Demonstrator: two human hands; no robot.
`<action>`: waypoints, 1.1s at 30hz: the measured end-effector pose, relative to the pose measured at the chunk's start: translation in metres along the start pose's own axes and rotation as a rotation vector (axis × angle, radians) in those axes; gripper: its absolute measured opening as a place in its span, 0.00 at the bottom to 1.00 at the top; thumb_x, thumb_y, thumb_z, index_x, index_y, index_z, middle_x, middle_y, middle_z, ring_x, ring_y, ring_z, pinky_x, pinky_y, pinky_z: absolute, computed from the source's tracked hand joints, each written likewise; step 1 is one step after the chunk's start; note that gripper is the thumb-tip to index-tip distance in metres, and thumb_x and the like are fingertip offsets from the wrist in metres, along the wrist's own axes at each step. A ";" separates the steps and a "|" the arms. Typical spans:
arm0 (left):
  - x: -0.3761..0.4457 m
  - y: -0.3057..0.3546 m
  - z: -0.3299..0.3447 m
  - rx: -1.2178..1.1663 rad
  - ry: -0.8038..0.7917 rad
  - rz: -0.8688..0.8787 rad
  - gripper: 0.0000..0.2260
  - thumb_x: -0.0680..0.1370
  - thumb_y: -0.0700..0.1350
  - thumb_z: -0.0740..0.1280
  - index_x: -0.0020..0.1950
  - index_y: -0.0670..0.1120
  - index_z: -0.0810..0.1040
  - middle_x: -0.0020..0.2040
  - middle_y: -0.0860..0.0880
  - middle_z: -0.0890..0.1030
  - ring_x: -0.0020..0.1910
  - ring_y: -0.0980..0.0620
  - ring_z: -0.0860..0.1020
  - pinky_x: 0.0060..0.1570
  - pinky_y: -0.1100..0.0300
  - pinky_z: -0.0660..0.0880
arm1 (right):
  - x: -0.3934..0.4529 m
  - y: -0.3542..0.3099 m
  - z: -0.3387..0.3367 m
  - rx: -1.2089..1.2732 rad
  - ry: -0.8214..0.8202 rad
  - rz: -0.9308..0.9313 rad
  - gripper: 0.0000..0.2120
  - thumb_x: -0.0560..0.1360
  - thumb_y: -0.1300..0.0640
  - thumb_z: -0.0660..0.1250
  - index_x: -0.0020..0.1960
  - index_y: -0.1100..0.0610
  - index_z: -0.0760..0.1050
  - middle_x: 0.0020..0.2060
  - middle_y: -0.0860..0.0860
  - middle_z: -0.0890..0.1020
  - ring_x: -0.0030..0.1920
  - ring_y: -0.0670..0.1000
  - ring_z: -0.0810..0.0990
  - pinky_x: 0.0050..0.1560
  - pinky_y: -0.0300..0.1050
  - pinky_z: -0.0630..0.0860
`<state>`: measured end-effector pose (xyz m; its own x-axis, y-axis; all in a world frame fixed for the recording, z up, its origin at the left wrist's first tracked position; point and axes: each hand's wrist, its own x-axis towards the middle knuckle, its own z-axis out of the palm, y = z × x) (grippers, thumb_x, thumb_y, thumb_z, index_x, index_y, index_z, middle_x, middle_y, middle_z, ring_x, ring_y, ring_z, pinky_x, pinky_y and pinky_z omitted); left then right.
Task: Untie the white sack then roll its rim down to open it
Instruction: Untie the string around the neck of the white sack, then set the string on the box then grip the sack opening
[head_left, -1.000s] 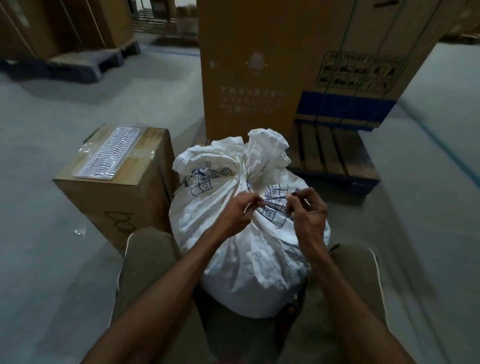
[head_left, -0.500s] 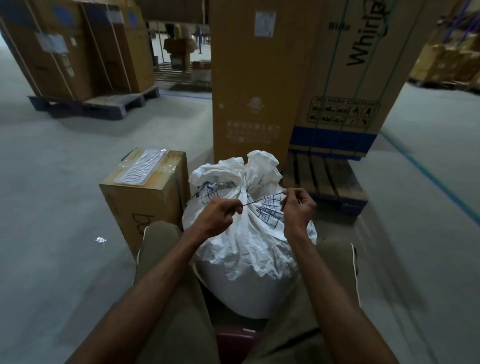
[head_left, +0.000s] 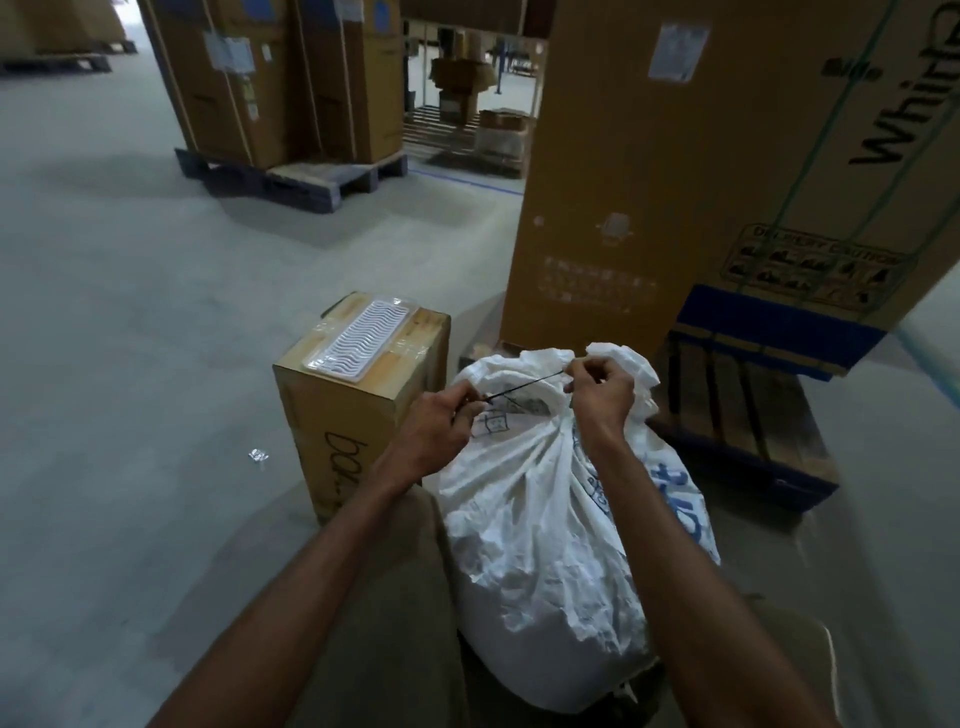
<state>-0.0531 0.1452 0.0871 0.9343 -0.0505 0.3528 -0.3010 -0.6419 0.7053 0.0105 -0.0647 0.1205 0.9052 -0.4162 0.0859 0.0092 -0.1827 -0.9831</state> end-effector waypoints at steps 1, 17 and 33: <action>0.005 -0.008 -0.005 -0.007 0.037 -0.023 0.04 0.83 0.45 0.67 0.50 0.48 0.80 0.34 0.54 0.81 0.31 0.58 0.78 0.33 0.61 0.74 | 0.009 -0.002 0.019 -0.021 -0.044 0.013 0.02 0.77 0.60 0.71 0.47 0.59 0.81 0.41 0.54 0.85 0.37 0.51 0.84 0.38 0.45 0.81; 0.120 -0.195 -0.054 0.279 0.339 -0.453 0.04 0.78 0.46 0.72 0.50 0.47 0.85 0.45 0.48 0.83 0.47 0.49 0.78 0.49 0.52 0.77 | 0.140 0.059 0.350 -0.186 -0.438 0.083 0.08 0.67 0.55 0.77 0.42 0.52 0.78 0.39 0.52 0.86 0.38 0.54 0.87 0.43 0.59 0.85; 0.145 -0.231 -0.045 0.499 0.266 -0.533 0.13 0.81 0.49 0.68 0.63 0.47 0.79 0.58 0.46 0.80 0.57 0.51 0.76 0.54 0.58 0.79 | 0.122 0.044 0.406 -0.427 -0.551 -0.146 0.10 0.76 0.62 0.72 0.56 0.59 0.76 0.48 0.51 0.79 0.40 0.45 0.79 0.31 0.29 0.68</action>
<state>0.1429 0.3209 0.0027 0.8323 0.5071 0.2237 0.3570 -0.7993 0.4834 0.2939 0.2382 0.0223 0.9916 0.1294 0.0067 0.0815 -0.5824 -0.8088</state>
